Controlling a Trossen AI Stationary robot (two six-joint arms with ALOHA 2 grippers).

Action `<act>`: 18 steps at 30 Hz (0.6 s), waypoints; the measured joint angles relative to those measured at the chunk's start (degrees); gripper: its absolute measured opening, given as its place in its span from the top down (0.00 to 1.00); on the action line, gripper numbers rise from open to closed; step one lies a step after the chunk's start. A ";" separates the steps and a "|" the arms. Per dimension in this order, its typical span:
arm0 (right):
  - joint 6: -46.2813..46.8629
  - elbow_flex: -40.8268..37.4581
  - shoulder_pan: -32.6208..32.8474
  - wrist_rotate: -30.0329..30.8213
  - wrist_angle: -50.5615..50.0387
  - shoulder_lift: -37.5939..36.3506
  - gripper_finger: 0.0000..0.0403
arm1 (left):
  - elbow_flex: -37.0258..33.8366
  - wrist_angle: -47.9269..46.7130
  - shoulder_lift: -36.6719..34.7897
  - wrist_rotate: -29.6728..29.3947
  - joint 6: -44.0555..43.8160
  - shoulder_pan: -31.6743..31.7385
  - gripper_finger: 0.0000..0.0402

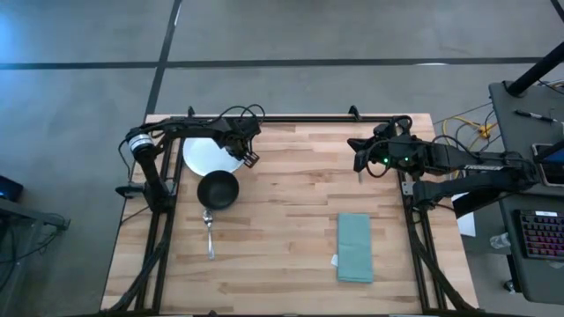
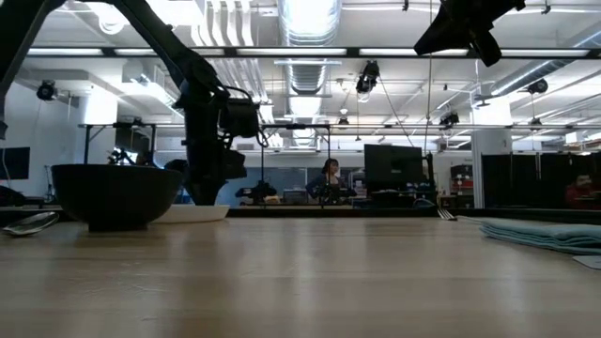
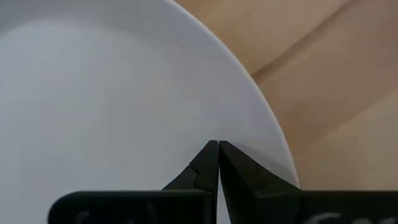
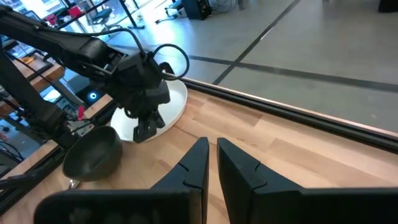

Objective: Set table place
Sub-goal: Move the white plate to the center of the table

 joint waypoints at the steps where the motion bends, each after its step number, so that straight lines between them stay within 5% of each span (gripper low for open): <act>1: 0.00 0.00 0.00 0.00 0.02 0.00 0.93 | 0.04 0.34 0.08 0.37 -0.04 -0.34 1.00; 18: 0.04 0.00 0.00 0.02 -0.46 0.00 0.93 | -0.02 7.46 0.26 7.24 -6.73 -18.32 1.00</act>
